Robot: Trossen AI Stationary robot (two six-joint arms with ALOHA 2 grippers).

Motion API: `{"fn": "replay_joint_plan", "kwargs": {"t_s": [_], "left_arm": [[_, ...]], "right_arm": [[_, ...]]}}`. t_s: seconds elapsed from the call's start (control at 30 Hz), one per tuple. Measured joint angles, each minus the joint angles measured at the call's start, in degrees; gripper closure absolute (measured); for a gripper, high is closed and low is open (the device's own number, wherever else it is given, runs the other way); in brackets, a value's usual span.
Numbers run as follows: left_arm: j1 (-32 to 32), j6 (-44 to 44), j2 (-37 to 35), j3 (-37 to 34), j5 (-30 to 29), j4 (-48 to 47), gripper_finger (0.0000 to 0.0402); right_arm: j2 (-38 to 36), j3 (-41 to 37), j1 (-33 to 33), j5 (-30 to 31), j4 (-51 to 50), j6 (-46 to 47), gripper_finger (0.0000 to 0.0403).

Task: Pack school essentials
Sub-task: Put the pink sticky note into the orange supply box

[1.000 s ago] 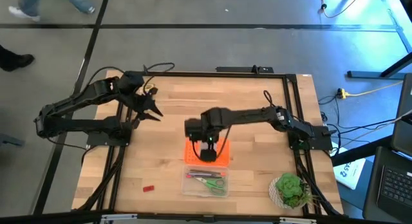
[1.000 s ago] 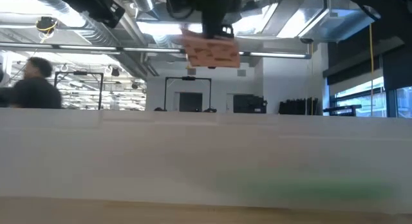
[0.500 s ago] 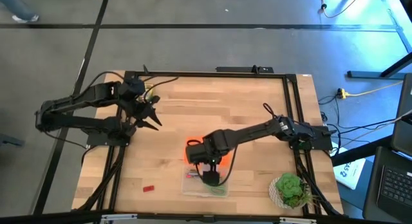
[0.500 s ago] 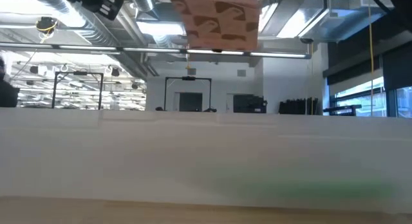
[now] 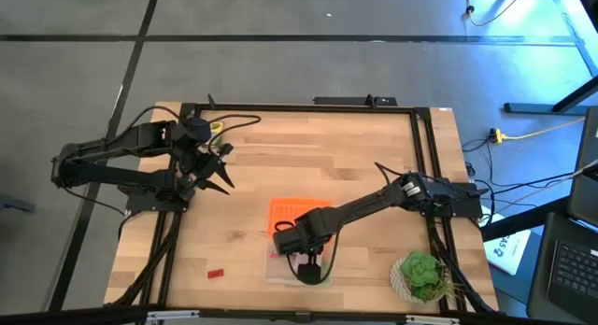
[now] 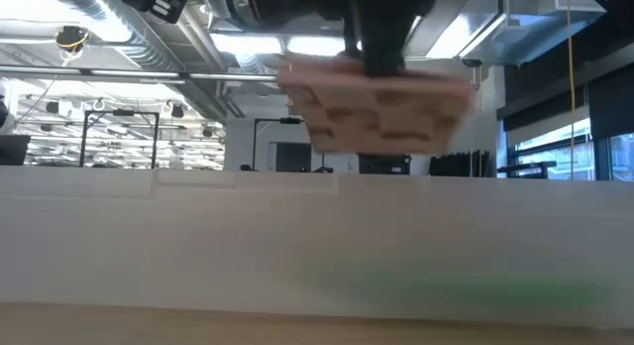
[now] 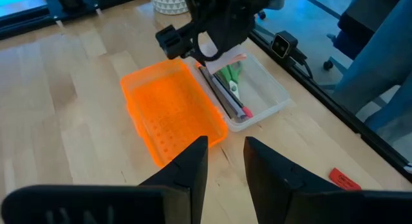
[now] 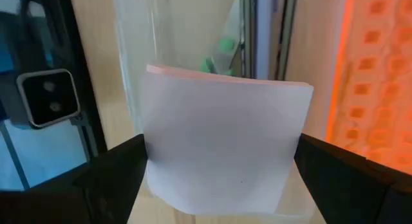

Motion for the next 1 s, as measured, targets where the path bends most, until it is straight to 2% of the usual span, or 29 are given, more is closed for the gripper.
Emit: {"fn": "replay_joint_plan", "kwargs": {"t_s": [0.1, 0.33, 0.7, 1.0], "left_arm": [[0.0, 0.0, 0.0, 0.0, 0.0, 0.0, 0.0308], [0.0, 0.0, 0.0, 0.0, 0.0, 0.0, 0.0308], [0.0, 0.0, 0.0, 0.0, -0.1, 0.0, 0.0308], [0.0, 0.0, 0.0, 0.0, -8.3, 0.0, 0.0308]], "right_arm": [[0.0, -2.8, 0.5, -0.4, 3.4, 0.0, 0.0022], [0.0, -7.9, 0.7, -0.4, 4.6, 0.3, 0.0022], [0.0, -8.6, 0.7, -0.4, 6.0, -0.1, 0.0022], [0.0, -8.6, 0.7, -0.4, 6.1, -0.2, 0.0022]]}}
